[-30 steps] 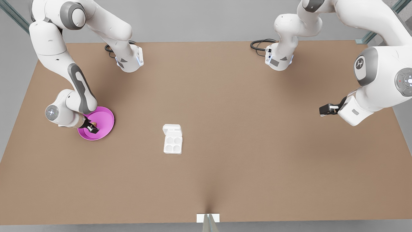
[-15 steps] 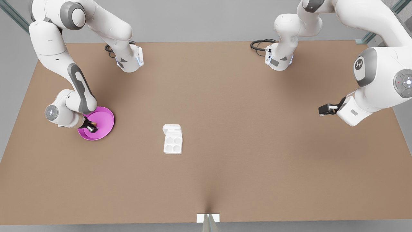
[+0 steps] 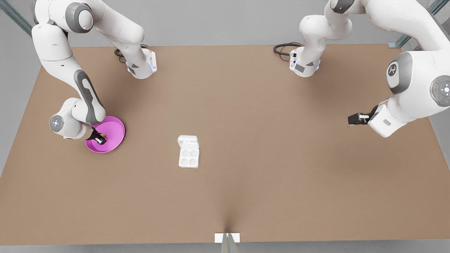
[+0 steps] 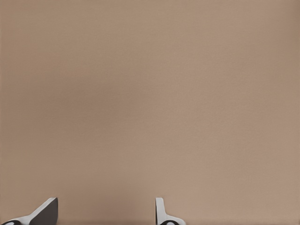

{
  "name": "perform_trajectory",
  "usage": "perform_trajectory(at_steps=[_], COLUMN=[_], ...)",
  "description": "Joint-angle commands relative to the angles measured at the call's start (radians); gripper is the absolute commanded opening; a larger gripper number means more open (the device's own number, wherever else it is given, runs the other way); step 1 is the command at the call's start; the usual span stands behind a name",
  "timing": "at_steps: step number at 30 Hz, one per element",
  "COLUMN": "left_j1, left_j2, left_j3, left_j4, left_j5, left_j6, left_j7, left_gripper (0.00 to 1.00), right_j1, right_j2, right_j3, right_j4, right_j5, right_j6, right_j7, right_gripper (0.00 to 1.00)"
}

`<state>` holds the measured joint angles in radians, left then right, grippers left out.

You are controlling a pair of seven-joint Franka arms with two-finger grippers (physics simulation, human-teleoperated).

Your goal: Pack egg into the box and close the box lid

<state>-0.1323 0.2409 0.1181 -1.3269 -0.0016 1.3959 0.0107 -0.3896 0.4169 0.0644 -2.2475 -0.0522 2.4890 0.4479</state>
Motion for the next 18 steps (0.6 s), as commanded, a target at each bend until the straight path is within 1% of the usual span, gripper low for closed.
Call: perform_trajectory(at_steps=[1,10,18], left_j1=[-0.001,-0.001,-0.001], left_j2=[0.000,0.000,0.001], left_j3=[0.000,0.000,0.000], left_j4=[0.000,0.000,0.000], left_j5=[0.000,0.000,0.000], left_j6=[0.000,0.000,0.000], left_j7=[0.000,0.000,0.000], left_gripper=[1.00,1.00,1.00], right_j1=[0.000,-0.009,-0.011], right_j2=[0.000,-0.006,-0.001], right_j3=[0.000,0.000,0.000], right_j4=[0.000,0.006,0.012], right_j5=[0.000,0.000,0.000], right_j6=[0.002,-0.005,-0.005], right_j7=[0.000,-0.008,-0.008], right_gripper=[0.60,0.60,0.57])
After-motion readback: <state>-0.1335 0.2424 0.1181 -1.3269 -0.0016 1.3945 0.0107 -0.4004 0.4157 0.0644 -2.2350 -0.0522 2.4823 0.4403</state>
